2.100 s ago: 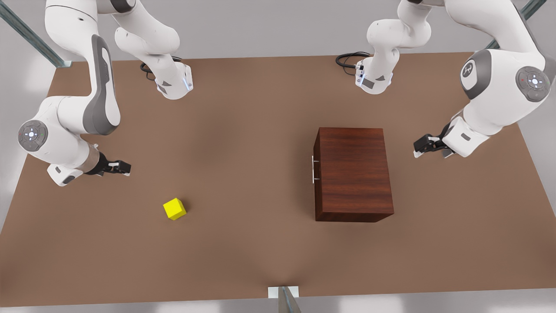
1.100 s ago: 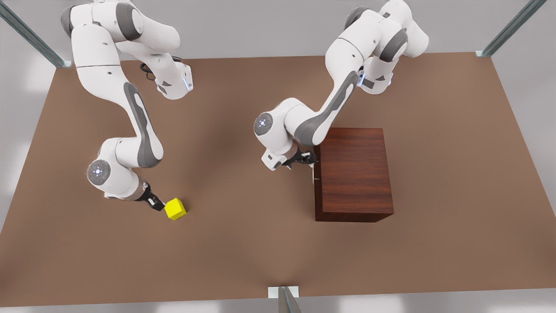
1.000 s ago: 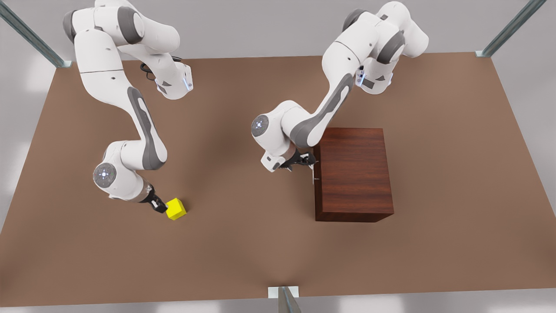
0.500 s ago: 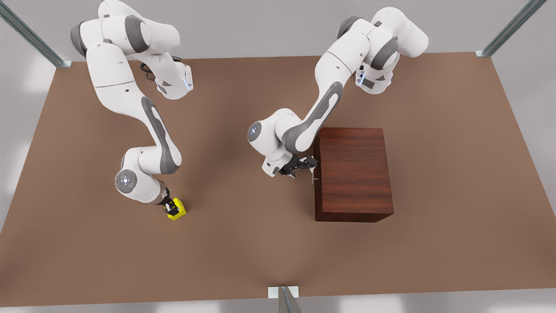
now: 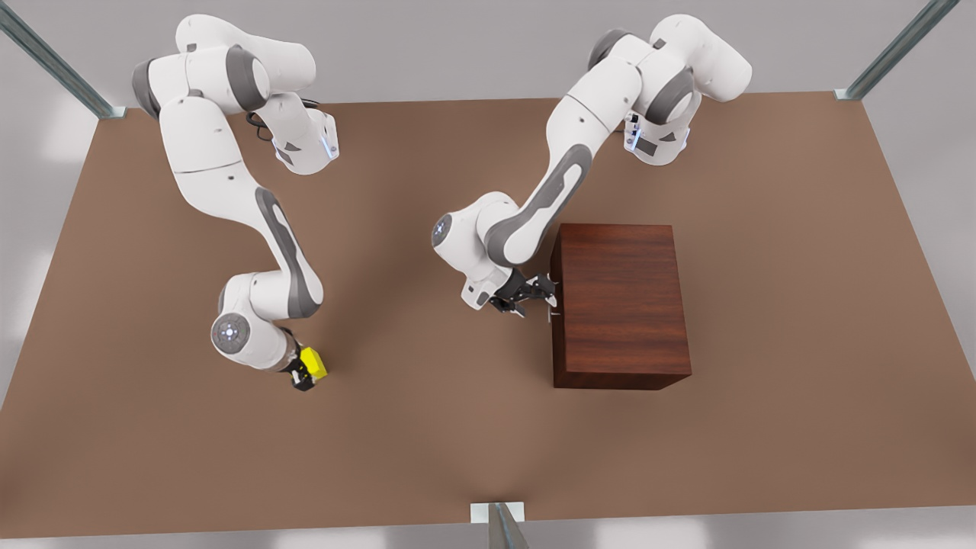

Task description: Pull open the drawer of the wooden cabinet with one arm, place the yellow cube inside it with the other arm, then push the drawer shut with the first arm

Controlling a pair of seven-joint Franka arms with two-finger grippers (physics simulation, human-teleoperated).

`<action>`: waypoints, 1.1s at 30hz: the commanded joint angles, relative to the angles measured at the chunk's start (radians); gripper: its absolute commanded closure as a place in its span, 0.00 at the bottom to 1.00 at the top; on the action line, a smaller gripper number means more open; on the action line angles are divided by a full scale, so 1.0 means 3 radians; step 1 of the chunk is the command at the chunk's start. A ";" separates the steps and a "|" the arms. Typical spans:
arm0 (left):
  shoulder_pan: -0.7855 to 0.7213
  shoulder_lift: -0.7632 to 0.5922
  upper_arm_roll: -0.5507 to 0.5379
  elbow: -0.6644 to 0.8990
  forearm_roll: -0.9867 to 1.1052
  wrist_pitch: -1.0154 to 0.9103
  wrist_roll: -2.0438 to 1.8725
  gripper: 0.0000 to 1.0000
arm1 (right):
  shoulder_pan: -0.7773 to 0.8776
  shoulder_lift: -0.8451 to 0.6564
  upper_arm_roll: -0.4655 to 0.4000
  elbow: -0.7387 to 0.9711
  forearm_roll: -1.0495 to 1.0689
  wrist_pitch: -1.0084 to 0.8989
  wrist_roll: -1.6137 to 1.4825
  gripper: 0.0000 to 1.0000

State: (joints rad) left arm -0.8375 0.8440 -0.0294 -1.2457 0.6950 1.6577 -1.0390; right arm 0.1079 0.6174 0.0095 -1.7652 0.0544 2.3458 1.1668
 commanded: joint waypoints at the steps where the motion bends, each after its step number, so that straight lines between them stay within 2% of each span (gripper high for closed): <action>1: 0.0000 0.0014 0.0001 0.0000 0.0025 0.0002 -0.0203 0.00 | -0.0012 0.0013 -0.0001 -0.0001 -0.0089 0.0009 0.0257 0.00; 8: 0.0000 0.0009 -0.0030 0.0118 -0.0251 0.0237 -0.0530 0.00 | 0.0008 0.0105 0.0009 0.0004 -0.0094 0.0101 0.0262 0.00; 19: 0.0000 0.0014 -0.0148 0.0123 -0.0261 0.0457 -0.0847 0.00 | 0.0003 0.0171 0.0009 0.0009 -0.0100 0.0208 0.0293 0.00; 21: 0.0005 0.0014 -0.0183 0.0128 -0.0261 0.0462 -0.0852 0.00 | 0.0003 0.0166 0.0009 0.0019 -0.0100 0.0203 0.0334 0.10; 25: -0.0010 0.0014 -0.0204 0.0128 -0.0256 0.0477 -0.0914 0.00 | -0.0002 0.0166 0.0009 0.0019 -0.0100 0.0203 0.0334 0.23; 27: -0.0036 0.0014 -0.0204 0.0164 -0.0256 0.0462 -0.0934 0.00 | -0.0007 0.0161 0.0009 0.0019 -0.0100 0.0203 0.0324 0.21; 29: -0.0067 0.0019 -0.0199 0.0200 -0.0256 0.0436 -0.0944 0.00 | -0.0007 0.0156 0.0009 0.0019 -0.0100 0.0203 0.0329 0.26; 33: -0.0123 0.0030 -0.0199 0.0200 -0.0256 0.0421 -0.1021 0.00 | -0.0068 0.0079 0.0004 0.0024 -0.0100 0.0157 0.0298 0.26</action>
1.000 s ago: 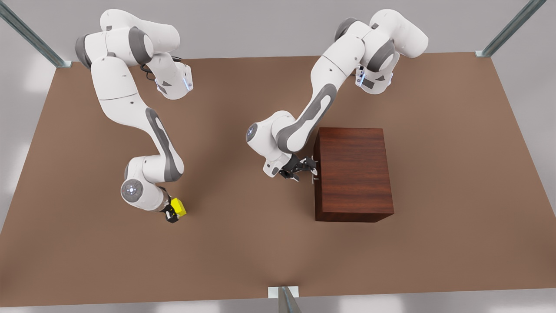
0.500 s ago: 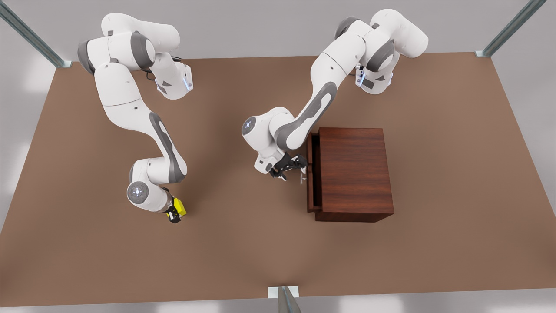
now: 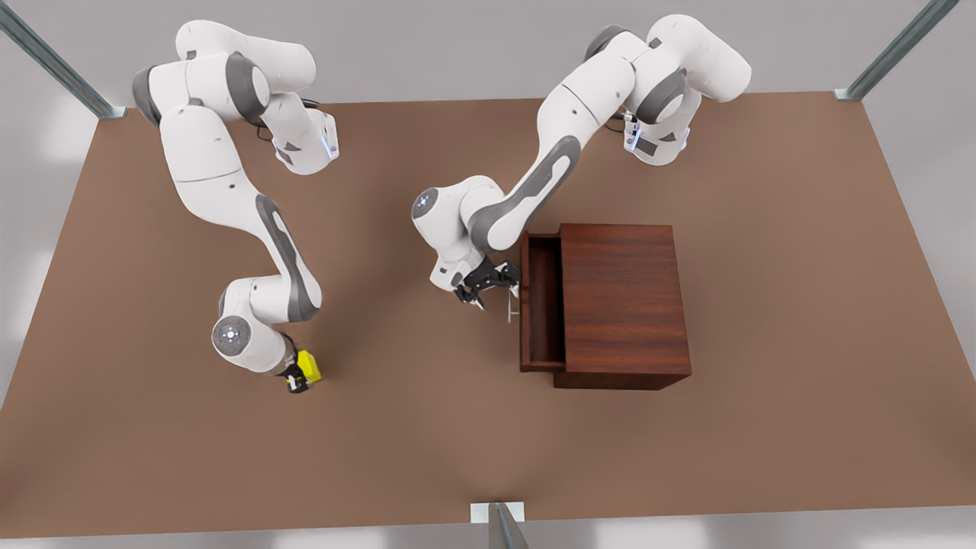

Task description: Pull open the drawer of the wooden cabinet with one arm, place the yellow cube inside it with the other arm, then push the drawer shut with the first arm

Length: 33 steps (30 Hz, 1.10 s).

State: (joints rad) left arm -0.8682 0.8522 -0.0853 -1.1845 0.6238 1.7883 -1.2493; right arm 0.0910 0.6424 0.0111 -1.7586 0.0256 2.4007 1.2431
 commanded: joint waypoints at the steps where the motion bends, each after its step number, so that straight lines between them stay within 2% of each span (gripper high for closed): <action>1: -0.0026 0.0002 -0.0012 -0.0004 -0.0019 -0.0014 -0.0325 0.00 | -0.0017 -0.0045 -0.0001 0.0002 -0.0004 -0.0056 0.0039 0.26; 13: -0.0169 -0.0018 -0.0023 0.0062 -0.0024 -0.0045 -0.0402 0.00 | -0.0186 -0.0393 -0.0001 0.0038 0.0002 -0.0322 0.0013 0.26; 18: -0.0230 -0.0268 -0.0620 0.0502 -0.0264 -0.1231 -0.0330 0.00 | -0.0227 -0.0520 0.0014 0.0038 0.0002 -0.0470 0.0013 0.26; 21: -0.0144 -0.0524 -0.0692 0.0507 -0.0433 -0.1441 -0.0254 0.00 | -0.0221 -0.0592 0.0091 0.0186 0.0042 -0.0818 0.0070 0.26; 22: 0.0035 -0.0744 -0.0692 0.0507 -0.0637 -0.1614 0.0032 0.00 | -0.0211 -0.0602 0.0122 0.0268 0.0048 -0.0956 0.0146 0.26; 24: 0.0740 -0.1235 -0.0697 0.0492 -0.1026 -0.2197 0.1402 0.00 | -0.0196 -0.0602 0.0239 0.0426 0.0104 -0.1155 0.0300 0.26; 25: 0.1251 -0.1475 -0.0687 0.0441 -0.1210 -0.2249 0.2036 0.00 | -0.0135 -0.0597 0.0255 0.0508 0.0104 -0.1252 0.0397 0.26; 27: 0.2402 -0.1634 -0.0687 0.0298 -0.1603 -0.2198 0.3370 0.00 | 0.0003 -0.0597 0.0255 0.0672 0.0109 -0.1493 0.0622 0.26; 28: 0.3000 -0.1695 -0.0682 0.0104 -0.1869 -0.1907 0.4005 0.00 | 0.0095 -0.0597 0.0255 0.0754 0.0114 -0.1605 0.0734 0.26; 29: 0.3410 -0.2256 -0.0672 -0.0932 -0.2054 -0.0835 0.4261 0.00 | 0.0172 -0.0592 0.0255 0.0830 0.0119 -0.1713 0.0847 0.26; 30: 0.3467 -0.2462 -0.0626 -0.1268 -0.2028 -0.0515 0.4338 0.00 | 0.0269 -0.0587 0.0255 0.0892 0.0114 -0.1769 0.1026 0.26; 33: 0.3467 -0.2370 -0.0626 -0.1160 -0.1957 -0.0597 0.4200 0.00 | 0.0540 -0.0577 0.0270 0.1076 0.0160 -0.1979 0.1567 0.27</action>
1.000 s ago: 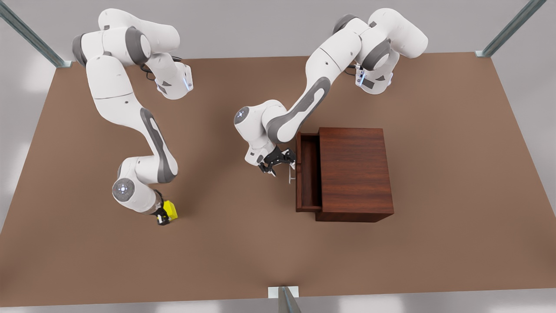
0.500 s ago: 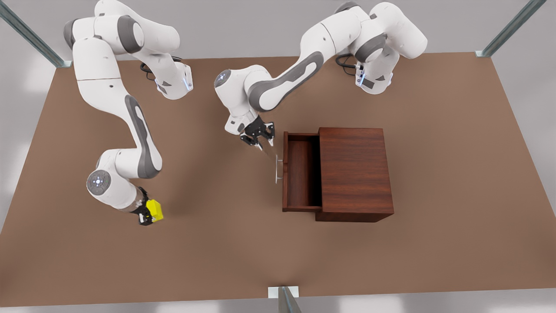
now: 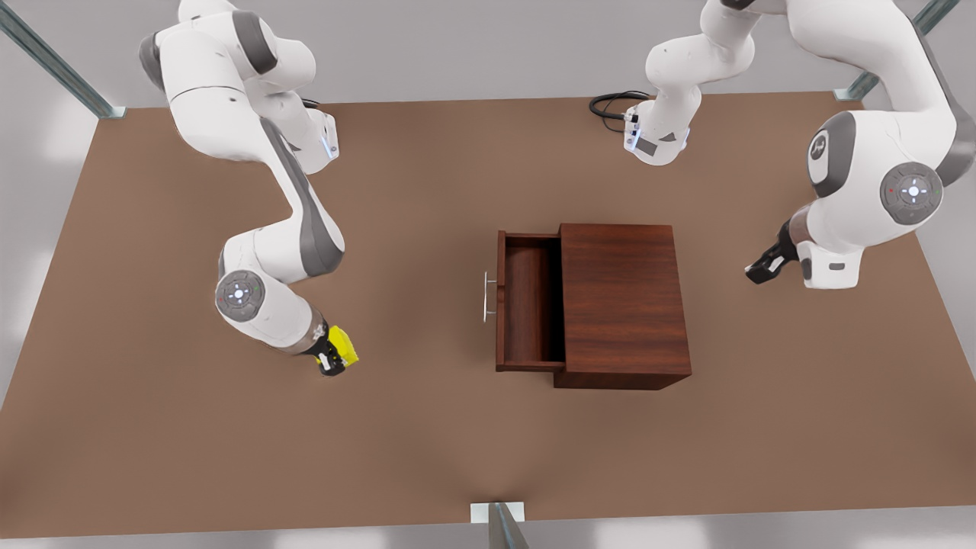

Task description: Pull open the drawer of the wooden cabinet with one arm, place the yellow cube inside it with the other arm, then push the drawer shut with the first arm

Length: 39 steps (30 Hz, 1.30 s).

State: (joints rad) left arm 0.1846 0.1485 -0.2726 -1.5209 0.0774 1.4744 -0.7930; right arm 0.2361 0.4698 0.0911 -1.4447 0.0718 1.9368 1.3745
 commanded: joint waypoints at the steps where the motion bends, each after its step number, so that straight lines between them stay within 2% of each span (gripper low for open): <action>1: -0.0048 -0.0009 0.0004 -0.0033 -0.0094 0.0454 0.2639 0.00 | 0.0159 -0.0001 0.0018 0.0127 0.0200 -0.0478 0.1293 0.27; 6: -0.0099 0.0001 -0.0017 -0.0059 -0.0100 0.0311 0.2326 0.00 | 0.0624 0.0183 0.0018 0.0613 0.0170 -0.0698 0.2290 0.27; 11: -0.0079 0.0001 -0.0007 -0.0049 -0.0105 0.0306 0.2398 0.00 | 0.0967 0.0428 0.0018 0.1073 0.0165 -0.0903 0.2837 0.27; 17: -0.0089 0.0001 -0.0007 -0.0059 -0.0105 0.0301 0.2393 0.00 | 0.1299 0.0781 -0.0033 0.1513 0.0170 -0.0847 0.3548 0.27; 21: -0.0094 0.0001 -0.0007 -0.0064 -0.0105 0.0301 0.2357 0.00 | 0.1458 0.0898 -0.0033 0.1594 0.0170 -0.0560 0.4024 0.27; 29: -0.0099 0.0001 -0.0017 -0.0069 -0.0100 0.0301 0.2352 0.00 | 0.1739 0.1409 -0.0053 0.2100 0.0165 -0.0448 0.4203 0.27; 35: -0.0099 0.0001 -0.0017 -0.0069 -0.0100 0.0301 0.2352 0.00 | 0.1785 0.1604 -0.0053 0.2182 0.0159 -0.0300 0.4228 0.27; 36: -0.0099 -0.0004 -0.0017 -0.0069 -0.0100 0.0301 0.2347 0.00 | 0.1785 0.1604 -0.0053 0.2182 0.0154 -0.0300 0.4223 0.00; 38: -0.0104 -0.0009 -0.0017 -0.0069 -0.0110 0.0301 0.2153 0.00 | 0.1780 0.1594 -0.0058 0.2177 0.0144 -0.0305 0.4218 0.00; 39: -0.0119 -0.0004 -0.0022 -0.0069 -0.0115 0.0296 0.1969 0.35 | 0.1775 0.1589 -0.0063 0.2182 0.0139 -0.0315 0.4213 0.00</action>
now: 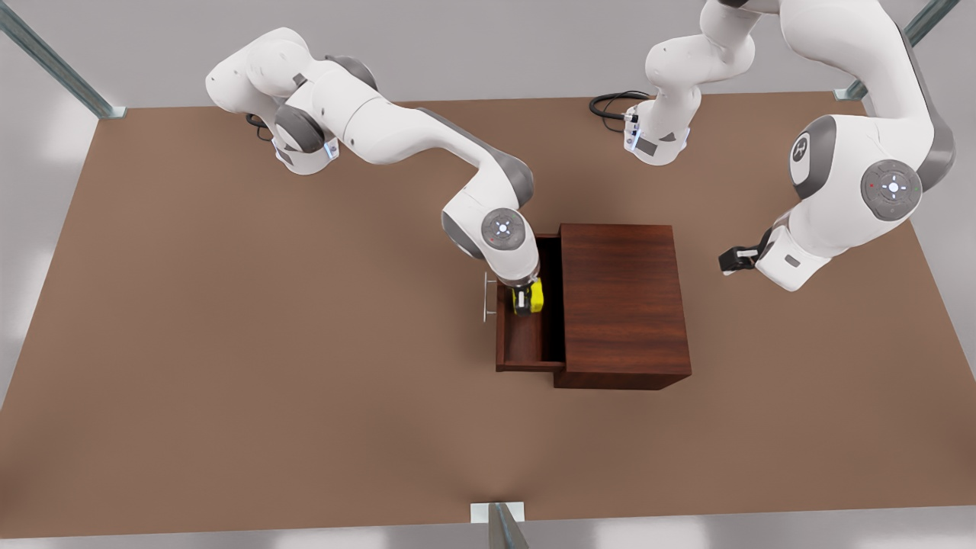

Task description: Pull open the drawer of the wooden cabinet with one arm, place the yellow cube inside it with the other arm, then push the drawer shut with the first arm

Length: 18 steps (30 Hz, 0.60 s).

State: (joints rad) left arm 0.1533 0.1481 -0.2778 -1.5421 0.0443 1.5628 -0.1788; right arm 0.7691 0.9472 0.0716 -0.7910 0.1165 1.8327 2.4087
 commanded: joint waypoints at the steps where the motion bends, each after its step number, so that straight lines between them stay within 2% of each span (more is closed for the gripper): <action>1: -0.0015 -0.0003 -0.0005 0.0002 -0.0010 -0.0075 -0.0201 0.57 | -0.0012 -0.0023 -0.0014 0.0003 -0.0010 -0.0004 0.0746 0.00; 2: -0.0071 -0.0003 -0.0005 0.0007 -0.0005 -0.0228 -0.0482 0.94 | -0.0170 -0.0160 -0.0019 0.0003 -0.0010 -0.0111 0.0730 0.00; 5: -0.0122 -0.0008 -0.0010 0.0037 -0.0368 -0.0285 -0.1617 1.00 | -0.0830 -0.0421 0.0002 -0.0012 -0.0102 -0.0433 0.0316 0.00; 8: -0.0649 0.0043 -0.0010 0.0058 -0.0429 -0.0244 -0.3064 1.00 | -0.1730 -0.0606 0.0135 -0.0037 -0.0117 -0.0735 -0.1349 0.00; 10: -0.1083 0.0309 -0.0005 0.0359 -0.0449 -0.0224 -0.4230 1.00 | -0.2226 -0.0641 0.0135 -0.0043 -0.0460 -0.0837 -0.3236 0.00; 12: -0.1605 0.0713 -0.0005 0.0687 -0.0398 0.0124 -0.5483 1.00 | -0.2701 -0.0800 0.0170 -0.0124 -0.0567 -0.0837 -0.5491 0.00; 13: -0.1804 0.0713 -0.0005 0.0727 -0.0403 0.0323 -0.5979 1.00 | -0.2901 -0.0922 0.0170 -0.0389 -0.0664 -0.0827 -0.6565 0.00; 15: -0.2213 0.0790 0.0006 0.0758 -0.0383 0.0666 -0.6654 1.00 | -0.2973 -0.1883 0.0063 -0.1923 -0.0613 -0.0500 -0.8028 0.00; 17: -0.2546 0.0938 0.0006 0.0758 -0.0097 0.0988 -0.7114 1.00 | -0.2978 -0.2543 0.0068 -0.2905 -0.0577 -0.0449 -0.8162 0.00; 18: -0.2658 0.1015 0.0006 0.0758 -0.0020 0.1162 -0.7278 1.00 | -0.2973 -0.2539 0.0068 -0.2962 -0.0588 -0.0474 -0.8121 0.00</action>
State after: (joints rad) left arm -0.6250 0.4455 -0.2756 -1.3162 -0.0101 1.7259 -1.0917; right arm -0.1216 0.2267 0.0924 -1.6148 -0.0512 1.6666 1.5279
